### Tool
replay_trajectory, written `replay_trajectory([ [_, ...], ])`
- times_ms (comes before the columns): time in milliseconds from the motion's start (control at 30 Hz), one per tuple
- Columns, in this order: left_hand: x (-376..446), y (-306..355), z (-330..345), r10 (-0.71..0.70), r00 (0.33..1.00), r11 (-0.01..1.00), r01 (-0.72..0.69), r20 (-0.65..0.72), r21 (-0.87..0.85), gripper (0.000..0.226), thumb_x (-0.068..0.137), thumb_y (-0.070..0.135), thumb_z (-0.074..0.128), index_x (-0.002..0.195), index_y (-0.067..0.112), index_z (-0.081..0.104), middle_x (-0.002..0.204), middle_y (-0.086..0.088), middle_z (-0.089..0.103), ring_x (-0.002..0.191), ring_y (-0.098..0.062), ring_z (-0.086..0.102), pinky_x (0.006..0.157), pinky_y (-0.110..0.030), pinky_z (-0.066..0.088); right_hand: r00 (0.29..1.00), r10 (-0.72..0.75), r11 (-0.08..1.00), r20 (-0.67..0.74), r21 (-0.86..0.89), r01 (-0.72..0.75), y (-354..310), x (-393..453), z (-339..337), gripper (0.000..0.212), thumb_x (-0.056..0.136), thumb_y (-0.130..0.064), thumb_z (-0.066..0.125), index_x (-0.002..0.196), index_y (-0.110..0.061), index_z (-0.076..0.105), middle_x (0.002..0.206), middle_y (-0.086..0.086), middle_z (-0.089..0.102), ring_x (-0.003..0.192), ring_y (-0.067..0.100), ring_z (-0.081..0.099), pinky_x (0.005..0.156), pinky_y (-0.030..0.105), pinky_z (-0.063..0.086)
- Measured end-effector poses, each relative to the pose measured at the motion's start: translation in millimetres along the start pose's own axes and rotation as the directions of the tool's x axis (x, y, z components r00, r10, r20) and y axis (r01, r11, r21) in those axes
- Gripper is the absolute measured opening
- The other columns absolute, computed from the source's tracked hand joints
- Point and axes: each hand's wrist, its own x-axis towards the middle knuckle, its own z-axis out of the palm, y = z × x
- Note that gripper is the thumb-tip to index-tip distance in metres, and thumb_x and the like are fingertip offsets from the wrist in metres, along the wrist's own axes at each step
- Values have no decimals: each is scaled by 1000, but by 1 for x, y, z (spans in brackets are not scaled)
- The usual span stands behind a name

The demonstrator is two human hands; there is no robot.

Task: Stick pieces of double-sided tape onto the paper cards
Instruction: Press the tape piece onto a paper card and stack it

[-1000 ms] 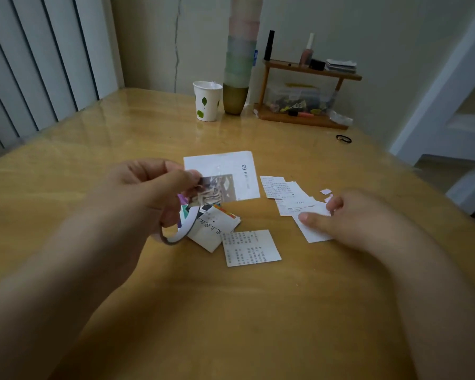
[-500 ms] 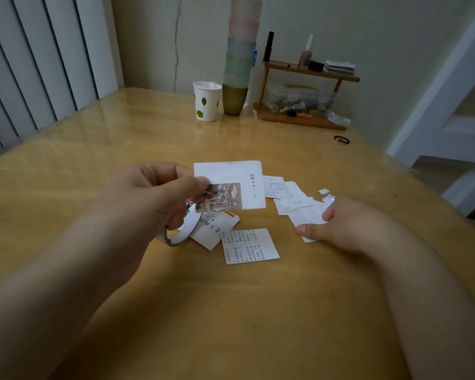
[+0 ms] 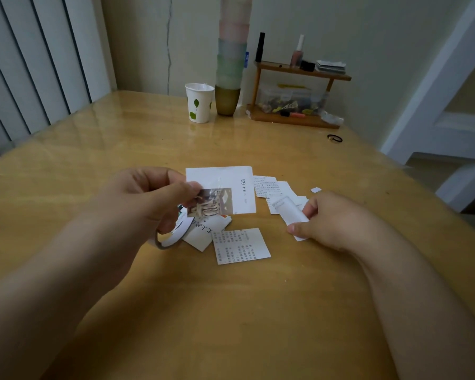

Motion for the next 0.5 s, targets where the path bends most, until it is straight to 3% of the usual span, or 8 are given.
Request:
replay_trajectory([
  [133, 0, -1, 0, 2, 1000, 1000, -2, 8, 18, 25, 65, 28, 65, 60, 5, 62, 47, 0, 45, 43, -12, 32, 55, -30, 21, 990, -52, 989, -135, 131, 69, -1, -3, 2, 35, 74, -31, 78, 92, -27, 48, 107, -6, 50, 73, 4, 47, 53, 22, 34],
  [233, -1, 0, 0, 8, 1000, 1000, -8, 16, 10, 19, 66, 28, 64, 54, 14, 63, 43, 5, 43, 42, -11, 31, 51, -26, 20, 965, -132, 941, -227, 278, 194, -6, -9, -3, 28, 76, -28, 78, 86, -28, 51, 101, -9, 57, 75, 6, 55, 47, 19, 36],
  [300, -2, 1, 1, 3, 1000, 1000, -4, 30, 17, 18, 65, 28, 66, 52, 16, 63, 43, 4, 41, 44, -12, 31, 50, -26, 19, 929, -223, 846, -296, 415, 335, -13, -18, -7, 21, 79, -24, 75, 83, -28, 55, 94, -10, 65, 71, 6, 61, 49, 13, 41],
  [367, -3, 3, 1, -1, 999, 1000, 0, 37, 24, 19, 62, 23, 77, 52, 16, 63, 44, 2, 40, 45, -12, 30, 49, -26, 19, 877, -286, 751, -386, 478, 455, -20, -26, -8, 18, 83, -20, 72, 87, -32, 59, 94, -11, 67, 79, 7, 66, 64, 23, 53],
  [433, -3, 4, 2, -6, 1000, 1000, 5, 25, 20, 21, 68, 25, 72, 51, 17, 64, 43, 3, 41, 45, -12, 30, 47, -24, 22, 828, -301, 671, -474, 512, 536, -27, -34, -9, 29, 85, -17, 68, 99, -40, 58, 96, -13, 69, 84, 4, 67, 71, 30, 57],
  [500, -4, 3, 2, -8, 1000, 999, 8, 6, 32, 27, 78, 19, 65, 51, 17, 65, 43, 5, 42, 45, -11, 31, 42, -20, 26, 796, -296, 538, -527, 597, 595, -32, -41, -11, 42, 84, -15, 68, 109, -45, 51, 91, -16, 73, 84, 2, 69, 69, 26, 56],
])
